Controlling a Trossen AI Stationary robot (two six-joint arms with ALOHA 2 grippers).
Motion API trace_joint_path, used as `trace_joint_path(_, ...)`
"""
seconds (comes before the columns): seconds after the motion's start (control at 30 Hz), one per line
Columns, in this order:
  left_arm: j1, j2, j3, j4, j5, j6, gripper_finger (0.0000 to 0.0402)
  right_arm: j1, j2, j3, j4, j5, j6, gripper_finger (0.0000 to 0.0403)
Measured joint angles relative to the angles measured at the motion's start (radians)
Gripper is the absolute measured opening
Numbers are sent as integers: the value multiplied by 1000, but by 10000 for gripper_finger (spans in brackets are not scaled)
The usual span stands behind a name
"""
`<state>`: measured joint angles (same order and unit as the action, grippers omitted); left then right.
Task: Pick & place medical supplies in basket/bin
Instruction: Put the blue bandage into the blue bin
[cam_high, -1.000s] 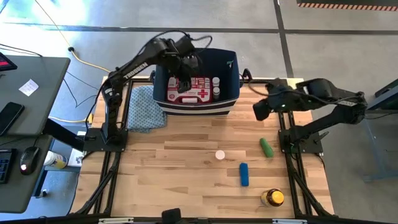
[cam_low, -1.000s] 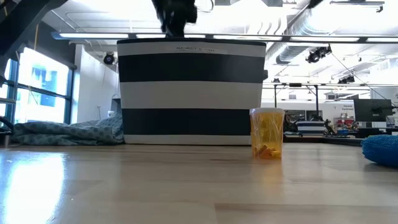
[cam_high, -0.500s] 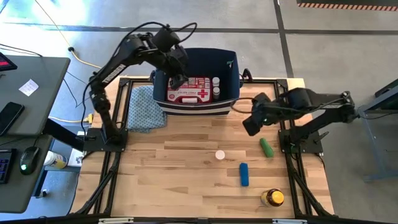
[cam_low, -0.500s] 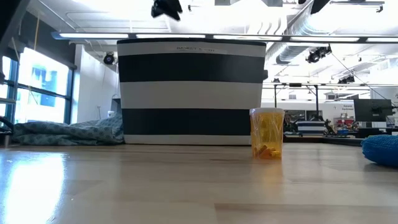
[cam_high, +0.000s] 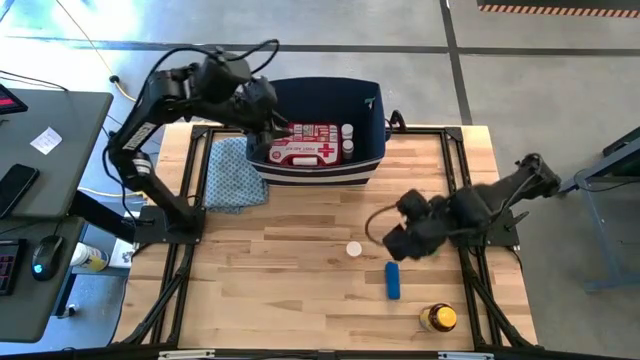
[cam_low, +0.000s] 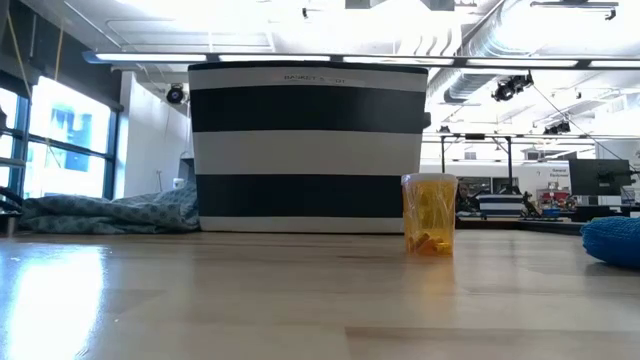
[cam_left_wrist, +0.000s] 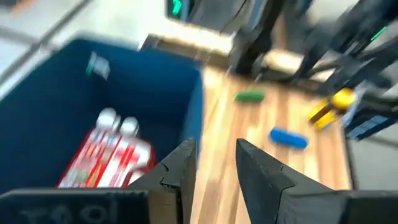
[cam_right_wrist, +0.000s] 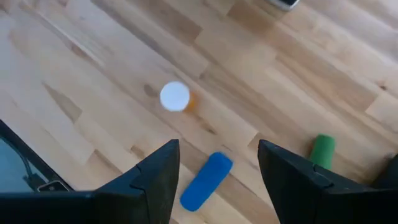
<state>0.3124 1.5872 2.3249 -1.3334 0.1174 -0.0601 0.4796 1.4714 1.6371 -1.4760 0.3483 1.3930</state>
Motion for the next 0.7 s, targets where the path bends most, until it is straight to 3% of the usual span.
trace_joint_path(0.3,-18,-14,0,140,188,-58,142,66,98,0,140,-70,135,208)
trace_joint_path(0.53,-18,-1,-1,159,186,-50,144,60,172,0,172,-134,211,208)
trace_joint_path(0.7,-18,-53,-1,75,181,-42,144,19,225,0,173,-194,261,208)
